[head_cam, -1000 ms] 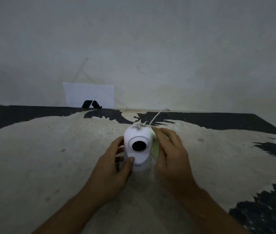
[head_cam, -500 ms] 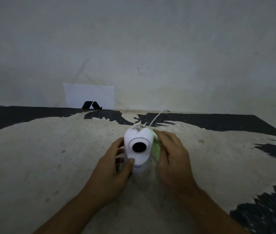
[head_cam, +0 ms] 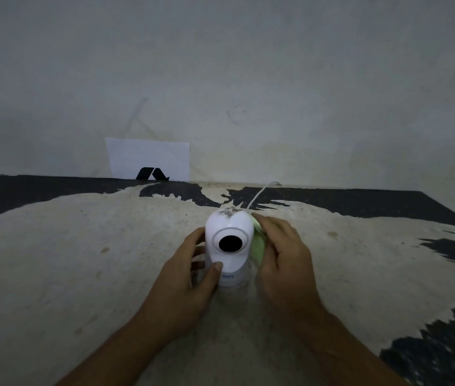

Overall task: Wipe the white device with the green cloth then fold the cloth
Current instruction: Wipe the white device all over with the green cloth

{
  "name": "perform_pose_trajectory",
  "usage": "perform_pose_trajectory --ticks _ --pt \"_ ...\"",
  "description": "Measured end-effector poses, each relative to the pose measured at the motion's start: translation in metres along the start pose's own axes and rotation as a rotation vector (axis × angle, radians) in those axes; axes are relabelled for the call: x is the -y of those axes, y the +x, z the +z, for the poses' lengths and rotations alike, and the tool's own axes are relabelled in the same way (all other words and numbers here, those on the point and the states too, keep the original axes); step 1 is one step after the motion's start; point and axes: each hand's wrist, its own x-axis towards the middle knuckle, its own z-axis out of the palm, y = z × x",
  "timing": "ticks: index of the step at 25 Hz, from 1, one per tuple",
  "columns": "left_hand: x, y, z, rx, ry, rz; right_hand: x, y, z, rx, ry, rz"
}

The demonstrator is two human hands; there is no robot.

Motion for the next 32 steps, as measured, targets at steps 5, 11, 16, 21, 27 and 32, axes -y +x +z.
perform_pose_trajectory --ticks 5,11,16,21,27,32 --pt "0.001 0.001 -0.001 0.013 0.007 -0.001 0.01 -0.002 -0.008 -0.066 -0.04 -0.25" --pt "0.001 0.001 0.0 0.006 0.014 -0.012 0.004 -0.003 -0.001 -0.028 -0.078 -0.126" --pt "0.0 0.001 0.0 0.01 0.0 -0.021 0.016 -0.01 -0.002 -0.039 -0.148 -0.279" --pt "-0.002 0.0 0.0 0.019 -0.051 -0.041 0.025 -0.014 0.003 0.126 -0.348 -0.487" --pt "0.0 0.0 0.0 0.015 -0.049 -0.015 0.018 -0.014 0.001 0.1 -0.355 -0.513" --pt "0.001 0.001 -0.001 0.015 -0.025 -0.013 0.017 -0.008 -0.007 0.055 -0.307 -0.454"
